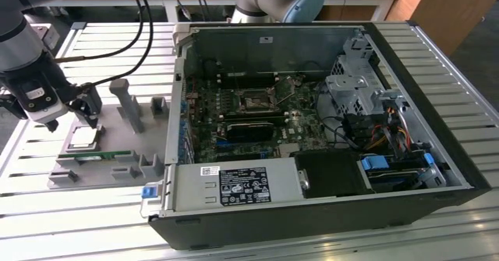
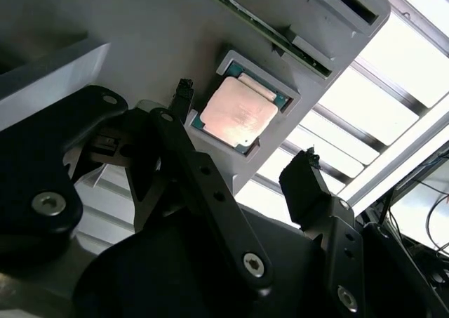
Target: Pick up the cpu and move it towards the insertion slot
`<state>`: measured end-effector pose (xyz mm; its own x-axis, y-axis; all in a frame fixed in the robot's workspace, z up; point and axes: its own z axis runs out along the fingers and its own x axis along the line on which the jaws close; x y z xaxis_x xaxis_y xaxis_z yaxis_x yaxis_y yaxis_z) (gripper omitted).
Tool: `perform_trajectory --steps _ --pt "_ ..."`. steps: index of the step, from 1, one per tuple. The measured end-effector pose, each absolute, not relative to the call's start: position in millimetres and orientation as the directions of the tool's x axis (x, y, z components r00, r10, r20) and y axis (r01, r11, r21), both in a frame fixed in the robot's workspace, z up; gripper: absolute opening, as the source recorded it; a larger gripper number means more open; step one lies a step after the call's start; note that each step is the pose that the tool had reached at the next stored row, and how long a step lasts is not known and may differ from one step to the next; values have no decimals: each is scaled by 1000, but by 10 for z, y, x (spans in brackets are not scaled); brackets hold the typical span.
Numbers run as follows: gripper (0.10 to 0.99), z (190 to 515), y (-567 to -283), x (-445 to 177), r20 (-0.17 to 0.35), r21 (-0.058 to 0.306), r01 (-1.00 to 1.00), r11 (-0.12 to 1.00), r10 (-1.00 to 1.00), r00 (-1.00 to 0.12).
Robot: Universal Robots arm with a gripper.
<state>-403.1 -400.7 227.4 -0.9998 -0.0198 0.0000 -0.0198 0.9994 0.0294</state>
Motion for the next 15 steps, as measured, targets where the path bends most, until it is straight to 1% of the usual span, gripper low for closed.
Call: perform_trajectory --steps 11,12,15 --pt "784 2192 -4010 -4033 0 29 -20 999 -20 -1000" --pt "843 2187 -4011 -4033 0 29 -20 999 -20 -1000" --pt "843 2175 -4011 -4033 0 29 -20 999 -20 -1000"
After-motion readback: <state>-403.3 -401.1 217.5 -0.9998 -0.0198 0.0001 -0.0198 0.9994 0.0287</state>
